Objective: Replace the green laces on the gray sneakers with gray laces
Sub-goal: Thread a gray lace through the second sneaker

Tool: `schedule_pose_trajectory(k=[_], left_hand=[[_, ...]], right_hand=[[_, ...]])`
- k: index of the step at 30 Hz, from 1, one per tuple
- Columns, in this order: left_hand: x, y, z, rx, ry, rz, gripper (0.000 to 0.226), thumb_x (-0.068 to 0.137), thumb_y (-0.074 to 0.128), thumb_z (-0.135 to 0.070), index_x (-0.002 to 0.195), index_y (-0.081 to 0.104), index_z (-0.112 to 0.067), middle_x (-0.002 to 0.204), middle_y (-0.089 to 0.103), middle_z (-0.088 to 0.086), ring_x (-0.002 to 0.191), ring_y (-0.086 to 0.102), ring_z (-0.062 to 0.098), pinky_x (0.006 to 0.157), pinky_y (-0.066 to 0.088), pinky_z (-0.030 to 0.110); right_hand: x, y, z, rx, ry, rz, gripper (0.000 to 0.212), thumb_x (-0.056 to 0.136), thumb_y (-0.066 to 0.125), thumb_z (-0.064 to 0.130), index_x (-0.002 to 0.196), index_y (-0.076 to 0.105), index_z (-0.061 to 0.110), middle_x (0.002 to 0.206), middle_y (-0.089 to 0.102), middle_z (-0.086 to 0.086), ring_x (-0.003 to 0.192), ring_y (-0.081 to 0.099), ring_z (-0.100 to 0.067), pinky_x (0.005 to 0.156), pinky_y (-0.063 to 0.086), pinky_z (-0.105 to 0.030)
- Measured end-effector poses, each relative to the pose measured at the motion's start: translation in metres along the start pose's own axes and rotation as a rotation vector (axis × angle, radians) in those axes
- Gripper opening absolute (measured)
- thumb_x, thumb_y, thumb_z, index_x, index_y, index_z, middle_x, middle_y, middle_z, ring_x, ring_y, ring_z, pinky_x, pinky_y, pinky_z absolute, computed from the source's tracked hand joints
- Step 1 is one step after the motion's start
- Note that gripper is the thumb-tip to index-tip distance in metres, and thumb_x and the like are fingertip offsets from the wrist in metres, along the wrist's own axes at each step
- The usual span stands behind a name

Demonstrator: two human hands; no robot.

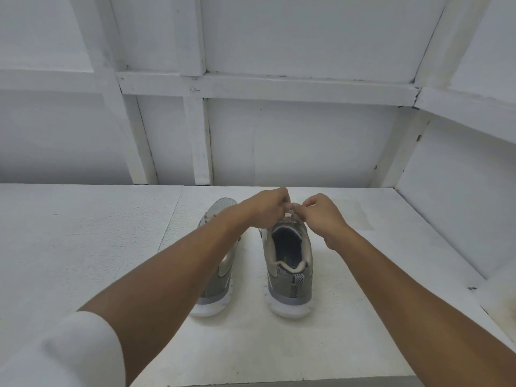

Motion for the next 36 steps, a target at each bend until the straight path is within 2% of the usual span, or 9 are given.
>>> schedule_pose_trajectory(k=[5, 10, 17, 21, 24, 26, 29, 33, 36], left_hand=[[-0.002, -0.003, 0.005, -0.006, 0.018, -0.013, 0.009, 0.103, 0.04, -0.024, 0.099, 0.046, -0.017, 0.097, 0.055, 0.002, 0.087, 0.049, 0.02, 0.072, 0.035, 0.028], [-0.002, -0.006, 0.005, -0.055, 0.031, -0.066, 0.009, 0.101, 0.045, -0.022, 0.095, 0.05, -0.017, 0.092, 0.057, -0.001, 0.085, 0.05, 0.018, 0.068, 0.036, 0.026], [0.002, 0.004, 0.008, -0.182, -0.016, -0.108, 0.013, 0.1, 0.046, -0.024, 0.096, 0.056, -0.017, 0.097, 0.058, 0.0, 0.09, 0.051, 0.017, 0.075, 0.036, 0.027], [0.001, 0.003, 0.012, -0.212, -0.045, -0.128, 0.014, 0.1, 0.046, -0.025, 0.097, 0.057, -0.016, 0.096, 0.058, 0.0, 0.089, 0.051, 0.017, 0.074, 0.036, 0.027], [0.001, 0.002, 0.012, -0.229, -0.053, -0.127, 0.017, 0.1, 0.047, -0.027, 0.098, 0.058, -0.015, 0.094, 0.058, 0.0, 0.086, 0.052, 0.016, 0.07, 0.037, 0.026], [0.001, 0.002, 0.014, -0.245, -0.059, -0.125, 0.016, 0.1, 0.048, -0.027, 0.095, 0.057, -0.016, 0.092, 0.058, -0.001, 0.086, 0.051, 0.016, 0.07, 0.037, 0.026], [0.0, 0.001, 0.018, -0.282, -0.072, -0.128, 0.016, 0.099, 0.052, -0.029, 0.095, 0.06, -0.015, 0.092, 0.059, -0.002, 0.087, 0.053, 0.015, 0.075, 0.038, 0.026], [-0.005, -0.001, 0.02, -0.308, -0.099, -0.142, 0.015, 0.097, 0.055, -0.028, 0.091, 0.06, -0.015, 0.088, 0.058, -0.004, 0.085, 0.053, 0.015, 0.077, 0.041, 0.027], [-0.008, 0.001, 0.031, -0.284, -0.153, -0.151, 0.015, 0.097, 0.055, -0.028, 0.088, 0.058, -0.016, 0.099, 0.062, 0.003, 0.093, 0.058, 0.021, 0.085, 0.052, 0.038]], right_hand=[[-0.004, 0.008, 0.007, -0.11, -0.08, 0.161, 0.027, 0.095, 0.05, 0.02, 0.086, 0.067, 0.001, 0.074, 0.071, 0.004, 0.065, 0.054, -0.004, 0.062, 0.039, -0.022], [-0.007, 0.013, 0.002, -0.082, -0.05, 0.22, 0.015, 0.09, 0.056, 0.007, 0.083, 0.069, 0.01, 0.084, 0.066, -0.002, 0.076, 0.056, -0.01, 0.065, 0.043, -0.021], [-0.001, 0.011, -0.006, -0.05, -0.107, 0.091, 0.008, 0.088, 0.067, 0.014, 0.081, 0.063, 0.013, 0.084, 0.064, -0.002, 0.076, 0.058, -0.017, 0.065, 0.048, -0.027], [0.001, -0.001, -0.002, -0.058, -0.24, -0.047, 0.012, 0.084, 0.072, 0.024, 0.083, 0.061, 0.026, 0.1, 0.061, 0.004, 0.083, 0.065, -0.016, 0.071, 0.049, -0.029], [-0.003, -0.004, 0.006, -0.075, -0.377, -0.059, 0.014, 0.084, 0.073, 0.026, 0.088, 0.066, 0.038, 0.106, 0.058, 0.009, 0.086, 0.062, -0.009, 0.075, 0.047, -0.017], [-0.005, -0.005, 0.005, 0.001, -0.403, -0.034, 0.013, 0.086, 0.072, 0.025, 0.092, 0.071, 0.036, 0.105, 0.061, 0.01, 0.087, 0.062, -0.006, 0.072, 0.045, -0.007], [-0.004, -0.008, -0.006, 0.121, -0.323, 0.008, 0.011, 0.091, 0.064, 0.027, 0.098, 0.073, 0.03, 0.103, 0.067, 0.013, 0.093, 0.062, -0.001, 0.073, 0.045, -0.006], [0.002, -0.014, -0.021, 0.094, -0.203, -0.036, 0.021, 0.096, 0.055, 0.033, 0.091, 0.074, 0.024, 0.092, 0.07, 0.011, 0.083, 0.062, -0.005, 0.068, 0.042, -0.015], [0.005, -0.017, -0.033, 0.068, -0.126, -0.056, 0.026, 0.098, 0.052, 0.032, 0.087, 0.07, 0.017, 0.084, 0.068, 0.008, 0.08, 0.061, -0.009, 0.065, 0.041, -0.018]])
Point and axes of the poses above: each hand's wrist, its own x-axis towards the middle knuckle, its own y-axis out of the palm, z = x × y, the point moved 9 cm from there along x, towards the middle knuckle
